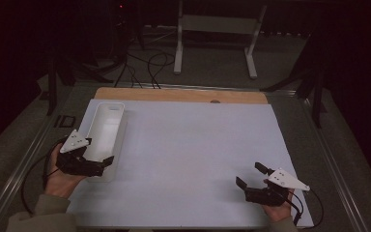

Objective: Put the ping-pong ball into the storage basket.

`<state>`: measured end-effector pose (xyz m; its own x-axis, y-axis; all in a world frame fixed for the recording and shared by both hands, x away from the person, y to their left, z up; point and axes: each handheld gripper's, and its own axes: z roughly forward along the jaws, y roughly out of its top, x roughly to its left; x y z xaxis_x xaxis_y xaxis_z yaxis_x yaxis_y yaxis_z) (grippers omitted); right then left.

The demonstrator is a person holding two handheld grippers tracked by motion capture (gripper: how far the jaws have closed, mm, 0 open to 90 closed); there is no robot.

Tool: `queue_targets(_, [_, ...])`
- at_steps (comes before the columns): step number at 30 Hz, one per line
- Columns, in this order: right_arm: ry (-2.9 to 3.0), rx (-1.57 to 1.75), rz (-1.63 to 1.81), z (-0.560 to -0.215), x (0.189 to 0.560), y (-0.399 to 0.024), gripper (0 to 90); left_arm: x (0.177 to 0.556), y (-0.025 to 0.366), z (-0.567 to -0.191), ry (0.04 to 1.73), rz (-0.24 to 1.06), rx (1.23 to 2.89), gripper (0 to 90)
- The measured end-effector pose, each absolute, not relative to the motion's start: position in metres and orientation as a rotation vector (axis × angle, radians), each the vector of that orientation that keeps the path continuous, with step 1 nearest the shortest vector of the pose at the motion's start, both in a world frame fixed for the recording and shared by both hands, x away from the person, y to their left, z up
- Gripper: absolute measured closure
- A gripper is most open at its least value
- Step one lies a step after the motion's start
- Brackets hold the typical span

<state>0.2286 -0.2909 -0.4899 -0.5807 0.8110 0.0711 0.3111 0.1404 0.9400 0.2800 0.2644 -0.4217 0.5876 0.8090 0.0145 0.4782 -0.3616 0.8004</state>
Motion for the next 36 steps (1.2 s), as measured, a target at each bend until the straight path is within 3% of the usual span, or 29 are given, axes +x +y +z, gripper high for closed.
queue_targets(36, [1.964,1.061,1.454,-0.489,0.226,-0.29,7.7,0.262,0.249,-0.443,0.9,0.563,1.957,0.0])
